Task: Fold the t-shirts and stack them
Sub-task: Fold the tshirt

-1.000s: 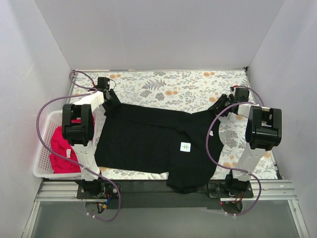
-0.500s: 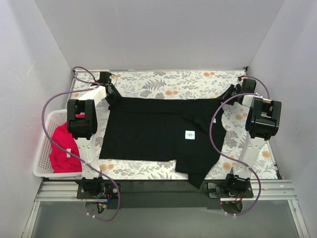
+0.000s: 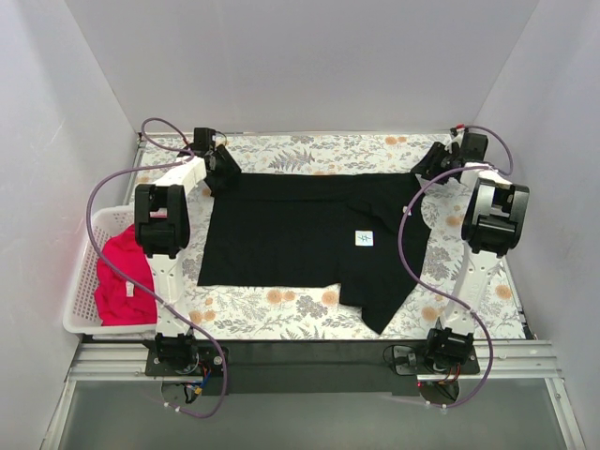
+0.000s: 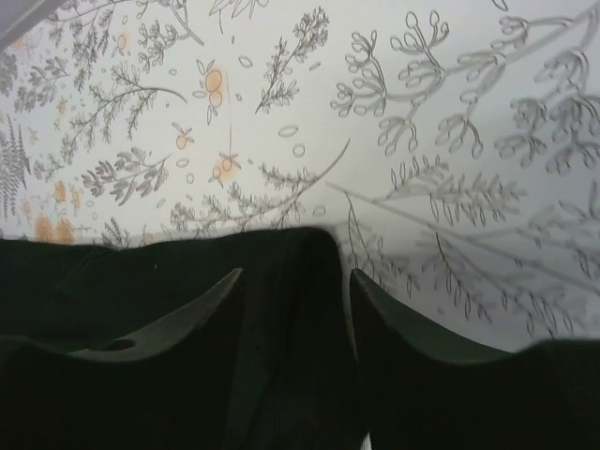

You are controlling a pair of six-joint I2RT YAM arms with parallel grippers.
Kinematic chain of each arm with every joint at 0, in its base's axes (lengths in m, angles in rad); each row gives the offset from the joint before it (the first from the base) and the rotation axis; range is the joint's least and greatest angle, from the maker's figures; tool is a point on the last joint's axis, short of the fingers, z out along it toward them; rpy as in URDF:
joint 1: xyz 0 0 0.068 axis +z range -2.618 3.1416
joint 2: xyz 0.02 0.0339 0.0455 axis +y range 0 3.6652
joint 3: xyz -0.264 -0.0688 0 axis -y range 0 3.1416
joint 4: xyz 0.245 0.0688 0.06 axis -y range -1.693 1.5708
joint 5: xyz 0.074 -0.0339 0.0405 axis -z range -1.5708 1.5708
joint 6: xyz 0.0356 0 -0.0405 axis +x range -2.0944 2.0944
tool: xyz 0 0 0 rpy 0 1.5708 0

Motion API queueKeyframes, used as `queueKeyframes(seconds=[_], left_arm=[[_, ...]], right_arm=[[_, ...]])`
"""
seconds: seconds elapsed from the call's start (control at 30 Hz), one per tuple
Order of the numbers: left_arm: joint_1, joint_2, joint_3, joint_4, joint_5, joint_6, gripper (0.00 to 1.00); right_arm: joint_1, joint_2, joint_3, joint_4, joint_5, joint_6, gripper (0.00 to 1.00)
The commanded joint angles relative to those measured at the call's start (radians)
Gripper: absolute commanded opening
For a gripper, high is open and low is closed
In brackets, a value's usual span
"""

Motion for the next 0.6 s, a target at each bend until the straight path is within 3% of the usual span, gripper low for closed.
queueKeyframes(seconds=[0.0, 0.13, 0.3, 0.43, 0.57], left_arm=[[-0.007, -0.154, -0.041, -0.049, -0.077, 0.036, 0.61], [-0.027, -0.353, -0.140, -0.058, -0.128, 0.056, 0.67], [-0.089, -0.563, -0.329, -0.069, -0.184, 0.084, 0.70], [-0.136, -0.768, -0.539, -0.049, -0.249, 0.128, 0.70], [-0.159, -0.916, -0.711, -0.032, -0.299, 0.147, 0.77]], right_arm=[[0.025, -0.208, -0.059, -0.066, 0.104, -0.132, 0.57], [0.108, -0.399, -0.203, -0.103, 0.257, -0.206, 0.59], [0.295, -0.610, -0.396, -0.126, 0.447, -0.239, 0.56], [0.424, -0.684, -0.513, -0.143, 0.545, -0.271, 0.58], [0.643, -0.694, -0.562, -0.154, 0.806, -0.421, 0.65]])
